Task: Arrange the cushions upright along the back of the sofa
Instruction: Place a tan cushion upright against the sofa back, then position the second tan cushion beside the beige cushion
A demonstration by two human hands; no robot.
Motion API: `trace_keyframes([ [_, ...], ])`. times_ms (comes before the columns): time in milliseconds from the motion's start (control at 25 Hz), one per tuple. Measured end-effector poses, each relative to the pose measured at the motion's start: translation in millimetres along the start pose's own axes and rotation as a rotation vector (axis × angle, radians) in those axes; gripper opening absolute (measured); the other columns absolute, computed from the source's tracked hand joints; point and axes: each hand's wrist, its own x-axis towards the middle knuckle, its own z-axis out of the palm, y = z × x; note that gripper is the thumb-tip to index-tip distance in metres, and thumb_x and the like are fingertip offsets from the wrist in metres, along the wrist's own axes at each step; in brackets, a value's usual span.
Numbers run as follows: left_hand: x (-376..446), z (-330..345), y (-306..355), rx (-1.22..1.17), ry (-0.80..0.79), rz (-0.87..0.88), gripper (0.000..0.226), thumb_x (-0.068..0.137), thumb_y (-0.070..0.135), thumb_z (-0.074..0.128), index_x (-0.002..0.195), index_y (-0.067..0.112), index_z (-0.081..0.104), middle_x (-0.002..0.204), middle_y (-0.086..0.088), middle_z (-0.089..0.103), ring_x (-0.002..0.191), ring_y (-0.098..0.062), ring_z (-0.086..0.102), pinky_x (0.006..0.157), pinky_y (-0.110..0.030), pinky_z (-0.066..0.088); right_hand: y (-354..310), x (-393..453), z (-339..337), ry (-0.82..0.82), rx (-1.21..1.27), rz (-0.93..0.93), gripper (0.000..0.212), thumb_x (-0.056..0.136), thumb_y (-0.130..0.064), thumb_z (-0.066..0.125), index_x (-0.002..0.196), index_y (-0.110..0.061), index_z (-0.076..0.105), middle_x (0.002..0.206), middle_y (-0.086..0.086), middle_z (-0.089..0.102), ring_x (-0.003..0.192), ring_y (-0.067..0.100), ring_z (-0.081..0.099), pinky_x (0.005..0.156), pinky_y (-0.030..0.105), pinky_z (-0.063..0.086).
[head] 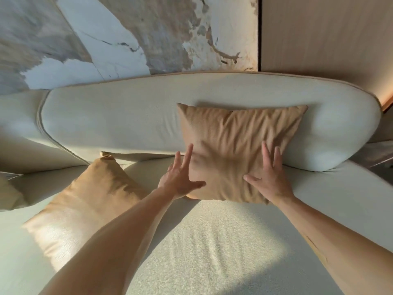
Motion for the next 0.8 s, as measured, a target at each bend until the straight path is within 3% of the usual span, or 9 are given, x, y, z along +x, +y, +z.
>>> trace_keyframes([
  [120,-25,-18,-17,-0.034,0.09,-0.05,0.123,0.071,0.068,0.072,0.14,0.058,-0.029,0.166,-0.004,-0.005,0.148,-0.035,0.02,0.109,-0.055,0.038,-24,-14,7,-0.106,-0.127,-0.093,0.107,0.074,-0.059,0.07,0.151,-0.049,-0.005,0.163,0.012,-0.002,0.15,0.034,0.005,0.114,0.056,0.027],
  [280,-65,-40,-67,-0.079,0.157,-0.132,0.123,0.068,0.069,0.072,0.14,0.059,-0.027,0.166,0.0,-0.006,0.151,-0.03,0.011,0.111,-0.053,0.035,-73,-27,26,-0.171,-0.181,-0.105,0.098,0.078,-0.065,0.062,0.15,-0.05,-0.003,0.164,0.003,0.002,0.148,0.033,0.013,0.108,0.053,0.035],
  [400,-103,-58,-131,-0.147,0.199,-0.204,0.124,0.067,0.069,0.074,0.136,0.063,-0.029,0.166,0.001,-0.008,0.151,-0.033,0.01,0.113,-0.054,0.03,-123,-38,62,-0.2,-0.144,-0.18,0.095,0.077,-0.066,0.058,0.151,-0.048,0.002,0.164,0.004,0.006,0.147,0.032,0.016,0.109,0.05,0.034],
  [560,-151,-83,-227,-0.123,0.234,-0.336,0.124,0.066,0.075,0.07,0.141,0.058,-0.028,0.166,-0.002,-0.009,0.15,-0.036,0.012,0.107,-0.056,0.038,-196,-51,119,-0.322,-0.196,-0.259,0.096,0.075,-0.068,0.059,0.149,-0.051,0.001,0.163,0.0,0.006,0.146,0.031,0.018,0.106,0.052,0.038],
  [800,-192,-93,-356,-0.2,0.232,-0.503,0.124,0.063,0.08,0.067,0.141,0.058,-0.026,0.165,-0.011,-0.008,0.147,-0.047,0.014,0.107,-0.063,0.036,-273,-56,199,-0.475,-0.269,-0.263,0.098,0.078,-0.068,0.061,0.152,-0.047,0.0,0.164,0.005,0.001,0.148,0.035,0.014,0.111,0.049,0.031],
])
